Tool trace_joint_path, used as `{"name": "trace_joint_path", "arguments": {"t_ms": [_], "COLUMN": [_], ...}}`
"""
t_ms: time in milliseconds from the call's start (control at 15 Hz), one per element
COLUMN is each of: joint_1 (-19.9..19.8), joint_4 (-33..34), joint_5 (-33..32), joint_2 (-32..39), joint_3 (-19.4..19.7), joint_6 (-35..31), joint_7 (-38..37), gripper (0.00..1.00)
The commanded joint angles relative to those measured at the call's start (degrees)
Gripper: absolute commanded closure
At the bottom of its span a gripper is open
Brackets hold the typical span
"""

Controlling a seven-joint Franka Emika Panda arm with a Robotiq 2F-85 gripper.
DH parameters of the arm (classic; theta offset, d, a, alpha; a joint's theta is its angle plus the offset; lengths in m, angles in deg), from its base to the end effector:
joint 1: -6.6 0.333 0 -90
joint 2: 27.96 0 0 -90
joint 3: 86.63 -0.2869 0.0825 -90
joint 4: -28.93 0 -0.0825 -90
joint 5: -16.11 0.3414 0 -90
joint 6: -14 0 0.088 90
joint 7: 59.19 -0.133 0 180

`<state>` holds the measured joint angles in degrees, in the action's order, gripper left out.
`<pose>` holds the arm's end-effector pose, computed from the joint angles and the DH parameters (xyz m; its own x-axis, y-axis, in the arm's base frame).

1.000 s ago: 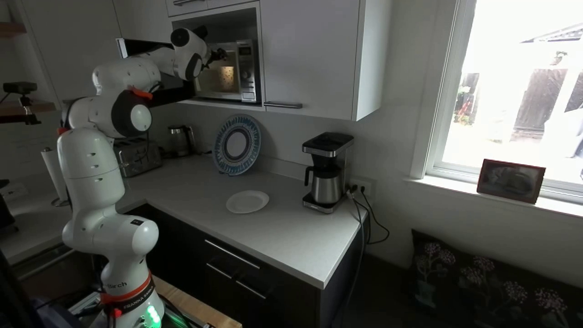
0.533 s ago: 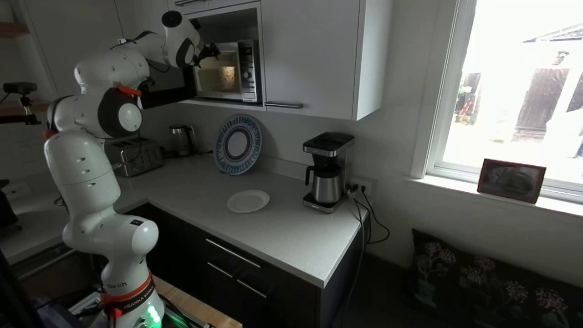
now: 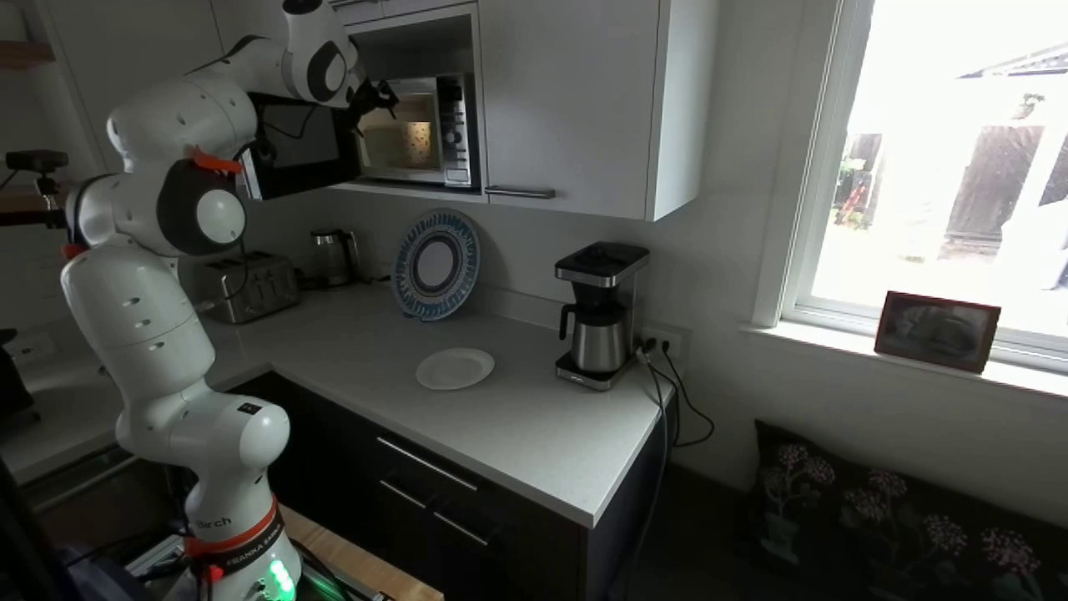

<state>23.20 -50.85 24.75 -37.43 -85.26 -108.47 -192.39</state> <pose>0.4674 0.1356 0.8109 -0.1966 -0.7407 -0.6424 -0.6603 0.5843 -0.4718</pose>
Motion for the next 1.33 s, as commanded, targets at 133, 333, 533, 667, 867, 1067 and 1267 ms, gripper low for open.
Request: {"name": "trace_joint_path", "arguments": {"t_ms": [133, 333, 533, 667, 867, 1067, 1267], "joint_1": [-0.29, -0.10, -0.09, -0.08, -0.08, -0.01, 0.08], "joint_4": [0.93, 1.20, 1.33, 1.32, 1.33, 1.97, 4.14], "joint_5": [-4.04, -3.84, -3.95, -3.95, -3.95, -3.90, -3.89], "joint_2": [-2.66, -2.31, -2.37, -2.20, -2.15, -2.12, -1.61], "joint_3": [0.18, 0.20, 0.23, 0.21, 0.21, 0.50, 1.53], "joint_6": [9.35, 9.27, 9.50, 9.47, 9.46, 10.74, 14.33], "joint_7": [5.73, 6.25, 6.52, 6.52, 6.51, 8.32, 16.04], "gripper": [0.00, 0.00, 0.00, 0.00, 0.00, 0.00, 0.00]}}
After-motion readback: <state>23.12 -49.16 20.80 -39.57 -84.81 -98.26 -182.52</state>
